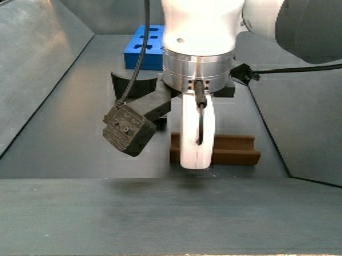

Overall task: Pick up the arch object. Move up. Place the arch object on the fixture. Regrasp the arch object. Move to above the board. Insert the arch object.
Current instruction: Pick up the arch object, then move up.

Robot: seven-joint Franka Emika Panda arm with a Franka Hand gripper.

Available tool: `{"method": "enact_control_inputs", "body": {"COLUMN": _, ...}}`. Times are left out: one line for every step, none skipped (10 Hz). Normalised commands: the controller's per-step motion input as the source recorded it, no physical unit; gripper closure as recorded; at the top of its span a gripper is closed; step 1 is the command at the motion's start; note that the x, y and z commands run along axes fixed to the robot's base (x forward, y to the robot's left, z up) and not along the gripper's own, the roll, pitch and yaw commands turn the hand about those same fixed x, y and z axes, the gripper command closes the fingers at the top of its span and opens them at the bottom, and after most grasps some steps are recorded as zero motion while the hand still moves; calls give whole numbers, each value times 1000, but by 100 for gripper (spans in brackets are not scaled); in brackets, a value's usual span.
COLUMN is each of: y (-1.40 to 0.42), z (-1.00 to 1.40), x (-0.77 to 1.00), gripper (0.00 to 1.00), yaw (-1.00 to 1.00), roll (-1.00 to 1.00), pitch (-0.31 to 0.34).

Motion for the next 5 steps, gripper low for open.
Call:
{"method": "enact_control_inputs", "body": {"y": 0, "z": 0, "x": 0, "gripper": 100, "yaw": 0, "roll": 0, "pitch": 0}}
{"method": "enact_control_inputs", "body": {"y": 0, "z": 0, "x": 0, "gripper": 100, "yaw": 0, "roll": 0, "pitch": 0}}
{"method": "enact_control_inputs", "body": {"y": 0, "z": 833, "x": 0, "gripper": 100, "yaw": 0, "roll": 0, "pitch": 0}}
{"method": "enact_control_inputs", "body": {"y": -21, "z": 824, "x": -1, "gripper": 100, "yaw": -47, "roll": -2, "pitch": 4}}
{"method": "enact_control_inputs", "body": {"y": -29, "z": 735, "x": -30, "gripper": 100, "yaw": -52, "roll": -2, "pitch": 28}}
